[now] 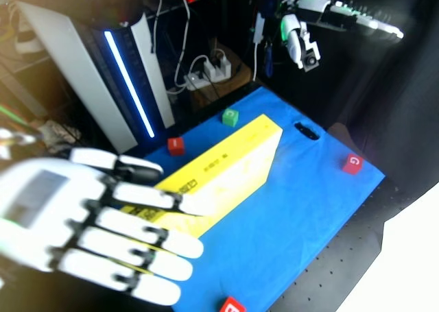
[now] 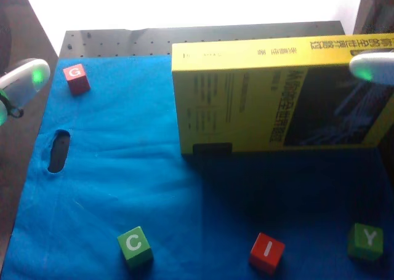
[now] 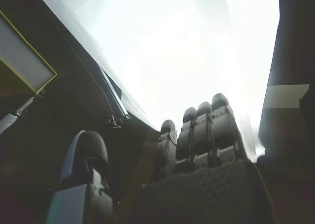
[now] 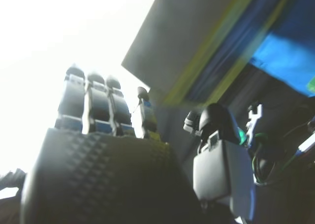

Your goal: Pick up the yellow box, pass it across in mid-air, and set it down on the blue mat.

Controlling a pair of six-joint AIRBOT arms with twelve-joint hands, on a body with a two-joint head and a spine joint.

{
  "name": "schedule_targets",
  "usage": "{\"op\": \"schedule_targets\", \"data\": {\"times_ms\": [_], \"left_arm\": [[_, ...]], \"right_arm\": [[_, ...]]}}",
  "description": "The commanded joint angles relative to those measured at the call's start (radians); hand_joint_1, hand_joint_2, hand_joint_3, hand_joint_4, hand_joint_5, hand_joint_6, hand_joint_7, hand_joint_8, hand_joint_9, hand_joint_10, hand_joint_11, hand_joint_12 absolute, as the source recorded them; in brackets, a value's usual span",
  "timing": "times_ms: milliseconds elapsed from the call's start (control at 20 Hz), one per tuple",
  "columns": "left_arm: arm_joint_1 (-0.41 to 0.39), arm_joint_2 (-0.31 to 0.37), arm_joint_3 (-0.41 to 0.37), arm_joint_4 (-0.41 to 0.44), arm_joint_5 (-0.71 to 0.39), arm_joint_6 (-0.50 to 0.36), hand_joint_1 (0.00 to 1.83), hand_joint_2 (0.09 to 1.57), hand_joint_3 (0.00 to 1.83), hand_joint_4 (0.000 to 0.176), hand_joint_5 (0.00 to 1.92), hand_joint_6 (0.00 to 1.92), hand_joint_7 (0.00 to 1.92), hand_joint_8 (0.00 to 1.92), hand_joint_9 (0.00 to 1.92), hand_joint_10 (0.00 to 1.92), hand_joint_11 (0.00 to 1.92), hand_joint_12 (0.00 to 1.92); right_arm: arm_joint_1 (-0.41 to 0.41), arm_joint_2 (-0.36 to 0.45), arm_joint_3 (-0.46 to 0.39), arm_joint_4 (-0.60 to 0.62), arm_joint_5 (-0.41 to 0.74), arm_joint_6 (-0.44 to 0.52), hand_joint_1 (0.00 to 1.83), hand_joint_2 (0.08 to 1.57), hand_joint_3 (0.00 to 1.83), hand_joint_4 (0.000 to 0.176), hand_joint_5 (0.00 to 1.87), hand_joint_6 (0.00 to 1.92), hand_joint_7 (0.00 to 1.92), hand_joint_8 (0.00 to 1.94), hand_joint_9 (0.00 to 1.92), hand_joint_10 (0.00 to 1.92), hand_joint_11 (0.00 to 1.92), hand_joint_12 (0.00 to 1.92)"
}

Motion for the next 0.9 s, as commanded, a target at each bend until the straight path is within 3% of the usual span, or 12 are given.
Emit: {"op": "schedule_targets", "data": {"times_ms": [0, 150, 200, 250, 350, 400, 450, 550, 650, 700, 750, 850], "left_arm": [[-0.002, 0.002, 0.002, 0.011, -0.126, -0.003, 0.44, 1.21, 0.00, 0.149, 0.01, 0.00, 0.00, 0.00, 0.00, 0.00, 0.00, 0.00], [0.001, 0.002, 0.002, 0.010, -0.126, -0.003, 0.46, 1.22, 0.00, 0.158, 0.00, 0.00, 0.00, 0.00, 0.00, 0.00, 0.00, 0.00], [0.001, 0.002, 0.002, 0.010, -0.126, -0.003, 0.47, 1.22, 0.00, 0.159, 0.00, 0.00, 0.00, 0.00, 0.00, 0.00, 0.00, 0.00], [0.001, 0.002, 0.002, 0.010, -0.126, -0.004, 0.43, 1.22, 0.00, 0.143, 0.00, 0.00, 0.00, 0.00, 0.00, 0.00, 0.00, 0.00], [0.001, 0.002, 0.002, 0.010, -0.126, -0.004, 0.47, 1.25, 0.01, 0.138, 0.00, 0.00, 0.00, 0.00, 0.00, 0.00, 0.00, 0.00], [0.003, 0.002, 0.002, 0.010, -0.126, -0.007, 0.47, 1.25, 0.01, 0.142, 0.00, 0.00, 0.00, 0.00, 0.00, 0.00, 0.00, 0.00], [0.004, 0.002, 0.002, 0.010, -0.126, -0.008, 0.55, 1.26, 0.01, 0.125, 0.00, 0.00, 0.00, 0.00, 0.00, 0.00, 0.00, 0.00], [0.003, 0.003, 0.004, 0.012, -0.126, -0.007, 0.55, 1.26, 0.01, 0.130, 0.00, 0.00, 0.00, 0.00, 0.00, 0.00, 0.00, 0.00], [0.003, 0.008, 0.005, 0.017, -0.126, -0.008, 0.51, 1.26, 0.00, 0.128, 0.00, 0.00, 0.00, 0.00, 0.00, 0.00, 0.00, 0.00], [0.003, 0.010, 0.005, 0.017, -0.126, -0.009, 0.50, 1.26, 0.00, 0.138, 0.00, 0.00, 0.00, 0.00, 0.00, 0.00, 0.02, 0.01], [0.003, 0.012, 0.005, 0.016, -0.126, -0.012, 0.47, 1.25, 0.00, 0.163, 0.00, 0.00, 0.00, 0.00, 0.00, 0.00, 0.00, 0.18], [0.003, 0.013, 0.011, 0.017, -0.126, -0.030, 0.45, 1.31, 0.01, 0.175, 0.00, 0.00, 0.00, 0.00, 0.00, 0.00, 0.00, 0.17]], "right_arm": [[0.008, 0.012, -0.003, 0.014, 0.180, -0.001, 0.22, 1.13, 0.00, 0.176, 0.00, 0.00, 0.00, 0.00, 0.00, 0.00, 0.03, 0.01], [-0.019, 0.039, -0.030, 0.024, 0.288, -0.001, 0.18, 1.13, 0.00, 0.155, 0.00, 0.00, 0.00, 0.00, 0.00, 0.00, 0.01, 0.01], [-0.040, 0.052, -0.044, 0.030, 0.341, -0.001, 0.17, 1.14, 0.00, 0.123, 0.00, 0.00, 0.00, 0.00, 0.00, 0.00, 0.05, 0.03], [-0.059, 0.063, -0.055, 0.034, 0.383, -0.001, 0.19, 1.15, 0.00, 0.120, 0.00, 0.00, 0.00, 0.00, 0.00, 0.00, 0.04, 0.03], [-0.104, 0.083, -0.083, 0.051, 0.494, -0.001, 0.14, 1.20, 0.02, 0.071, 0.00, 0.00, 0.00, 0.00, 0.00, 0.00, 0.00, 0.00], [-0.133, 0.087, -0.094, 0.059, 0.550, -0.001, 0.15, 1.22, 0.02, 0.069, 0.00, 0.00, 0.00, 0.00, 0.00, 0.00, 0.00, 0.00], [-0.158, 0.087, -0.099, 0.065, 0.581, -0.001, 0.30, 1.28, 0.02, 0.063, 0.00, 0.00, 0.00, 0.00, 0.03, 0.01, 0.05, 0.02], [-0.245, 0.084, -0.108, 0.103, 0.683, -0.001, 0.39, 1.28, 0.01, 0.069, 0.00, 0.00, 0.00, 0.00, 0.02, 0.01, 0.06, 0.04], [-0.310, 0.084, -0.113, 0.151, 0.768, -0.001, 0.54, 1.26, 0.00, 0.111, 0.00, 0.00, 0.00, 0.00, 0.02, 0.01, 0.01, 0.26], [-0.331, 0.084, -0.113, 0.162, 0.794, -0.001, 0.58, 1.26, 0.00, 0.115, 0.00, 0.00, 0.00, 0.00, 0.03, 0.01, 0.00, 0.35], [-0.335, 0.084, -0.115, 0.164, 0.804, -0.001, 0.62, 1.26, 0.00, 0.100, 0.00, 0.00, 0.00, 0.00, 0.06, 0.01, 0.00, 0.59], [-0.335, 0.084, -0.117, 0.163, 0.814, -0.001, 0.68, 1.27, 0.00, 0.098, 0.00, 0.00, 0.00, 0.00, 0.08, 0.01, 0.00, 0.81]]}}
